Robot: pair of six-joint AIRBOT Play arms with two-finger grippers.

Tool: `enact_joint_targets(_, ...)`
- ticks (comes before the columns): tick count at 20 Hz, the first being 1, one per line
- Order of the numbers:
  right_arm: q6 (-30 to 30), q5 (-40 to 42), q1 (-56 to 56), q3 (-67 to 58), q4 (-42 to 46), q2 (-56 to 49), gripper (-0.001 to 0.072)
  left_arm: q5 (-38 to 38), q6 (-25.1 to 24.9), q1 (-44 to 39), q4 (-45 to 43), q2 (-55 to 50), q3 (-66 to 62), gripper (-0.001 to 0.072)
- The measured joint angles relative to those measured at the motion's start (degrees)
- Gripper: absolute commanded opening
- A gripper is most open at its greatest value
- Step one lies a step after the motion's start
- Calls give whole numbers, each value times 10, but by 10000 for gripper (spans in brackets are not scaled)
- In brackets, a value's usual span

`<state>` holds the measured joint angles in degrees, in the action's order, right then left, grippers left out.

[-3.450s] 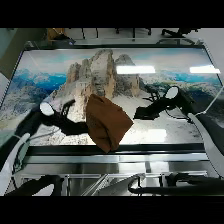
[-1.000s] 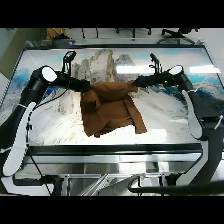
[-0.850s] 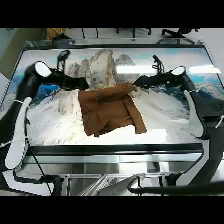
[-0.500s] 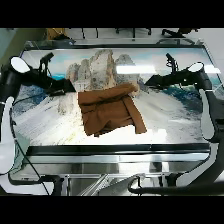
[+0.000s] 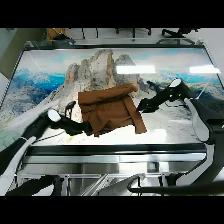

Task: Fold the shirts.

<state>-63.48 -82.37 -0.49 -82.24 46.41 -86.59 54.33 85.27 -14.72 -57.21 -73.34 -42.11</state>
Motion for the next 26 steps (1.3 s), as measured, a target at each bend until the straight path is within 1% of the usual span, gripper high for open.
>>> enact_joint_targets(1, 1, 4, 7, 7, 1, -1, 527, -26, 0, -16, 12, -9, 14, 647)
enact_joint_targets(2, 3, 10, 13, 12, 2, -2, 393, -52, 0, -28, 22, -18, 20, 424)
enact_joint_targets(3, 5, 12, 18, 15, 2, -3, 213, -70, -2, -38, 27, -31, 22, 207)
enact_joint_targets(4, 8, 17, 21, 17, 1, -4, 55, -81, -2, -45, 29, -43, 19, 26)
enact_joint_targets(5, 13, 19, 23, 19, -1, -5, 13, -85, -3, -51, 31, -54, 12, 23)
enact_joint_targets(8, 28, 23, 26, 21, -33, -1, 13, -78, -14, -60, 21, -70, -30, 21)
enact_joint_targets(11, 41, 21, 22, 7, -75, 37, 13, -48, -29, -61, 23, -32, -104, 20)
enact_joint_targets(12, 45, 21, 17, -5, -86, 59, 13, -22, -33, -58, 22, -8, -137, 20)
enact_joint_targets(16, 56, 33, -25, -73, -156, 185, 13, 39, -39, -26, 26, 106, -298, 19)
enact_joint_targets(18, 64, 52, -53, -112, -195, 254, 13, 62, -41, -4, 27, 160, -382, 19)
enact_joint_targets(20, 77, 80, -81, -150, -215, 323, 13, 79, -41, 19, 29, 212, -466, 19)
enact_joint_targets(23, 94, 134, -119, -202, -218, 406, 13, 79, -42, 56, 33, 269, -558, 19)
enact_joint_targets(26, 103, 174, -144, -239, -196, 443, 13, 79, -43, 104, 36, 292, -622, 19)
